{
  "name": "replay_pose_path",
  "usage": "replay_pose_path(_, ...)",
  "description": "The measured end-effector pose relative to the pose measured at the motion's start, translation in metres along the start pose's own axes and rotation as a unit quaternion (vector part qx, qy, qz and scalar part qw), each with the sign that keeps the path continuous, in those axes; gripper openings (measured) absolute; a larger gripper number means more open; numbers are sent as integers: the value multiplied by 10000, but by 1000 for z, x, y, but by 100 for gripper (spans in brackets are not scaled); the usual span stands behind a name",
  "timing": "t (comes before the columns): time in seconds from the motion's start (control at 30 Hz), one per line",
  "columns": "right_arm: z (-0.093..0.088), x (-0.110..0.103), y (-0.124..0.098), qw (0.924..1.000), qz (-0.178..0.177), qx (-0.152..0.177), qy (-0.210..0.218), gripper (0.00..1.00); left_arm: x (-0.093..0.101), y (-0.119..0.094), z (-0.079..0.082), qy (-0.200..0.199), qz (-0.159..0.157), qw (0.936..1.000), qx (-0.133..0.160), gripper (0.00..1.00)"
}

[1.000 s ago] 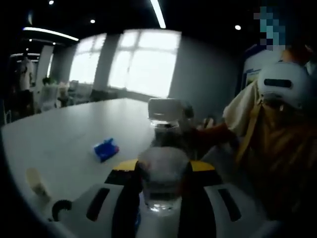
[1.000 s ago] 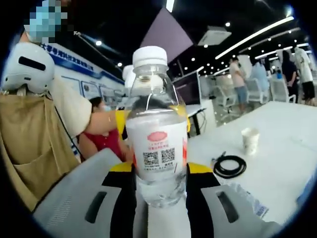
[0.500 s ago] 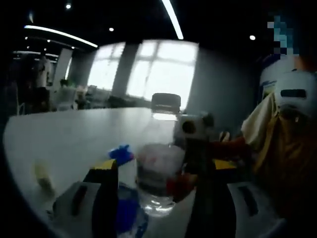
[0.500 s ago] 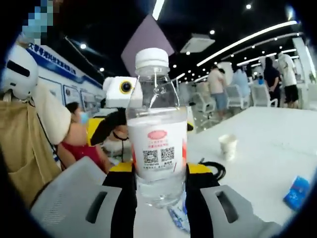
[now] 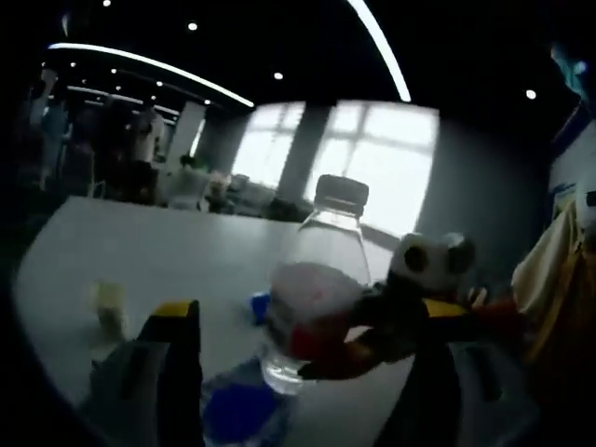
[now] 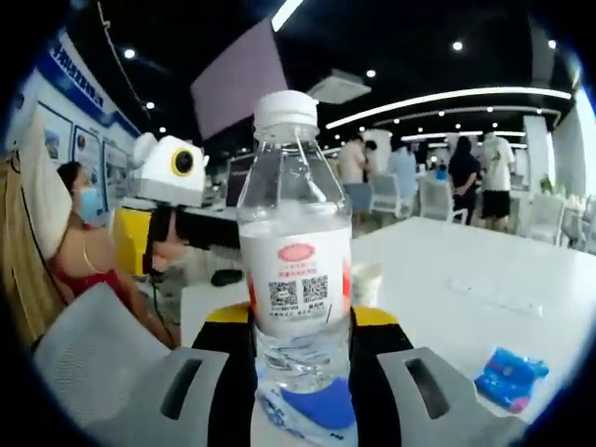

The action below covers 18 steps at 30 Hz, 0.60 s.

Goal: Arrange the tabletop items into an orderly group along one side of the table until the central work area is clear of visible clutter.

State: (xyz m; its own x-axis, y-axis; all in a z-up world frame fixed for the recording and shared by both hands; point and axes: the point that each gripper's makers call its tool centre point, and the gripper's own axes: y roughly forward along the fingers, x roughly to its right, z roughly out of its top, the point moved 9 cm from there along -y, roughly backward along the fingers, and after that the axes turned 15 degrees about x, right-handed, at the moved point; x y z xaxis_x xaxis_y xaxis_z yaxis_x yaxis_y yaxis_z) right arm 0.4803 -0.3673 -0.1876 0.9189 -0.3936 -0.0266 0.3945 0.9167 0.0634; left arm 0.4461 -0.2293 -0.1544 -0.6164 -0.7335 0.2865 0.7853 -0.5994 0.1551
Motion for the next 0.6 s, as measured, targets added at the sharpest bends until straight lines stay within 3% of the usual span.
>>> replay_pose_path(0.1, 3, -2, 0, 9993, -159, -82, -342, 36, 2, 2, -1, -339, 512, 9981, 39, 91)
replay_pose_path(0.13, 3, -3, 0, 9991, -232, -73, -352, 36, 2, 2, -1, -305, 495, 9983, -5, 90)
replay_pose_path(0.17, 4, -4, 0, 9990, -239, -72, -368, 36, 5, 2, -2, -298, 740, 9968, 46, 88)
replay_pose_path(0.33, 9, -7, 2, 9972, -390, -121, -631, 37, 12, 3, -4, -436, 1107, 9929, 61, 80)
replay_pose_path(0.6, 6, -13, 4, 9968, -528, -167, -575, 37, 22, 6, -5, -70, 1461, 9892, 21, 64)
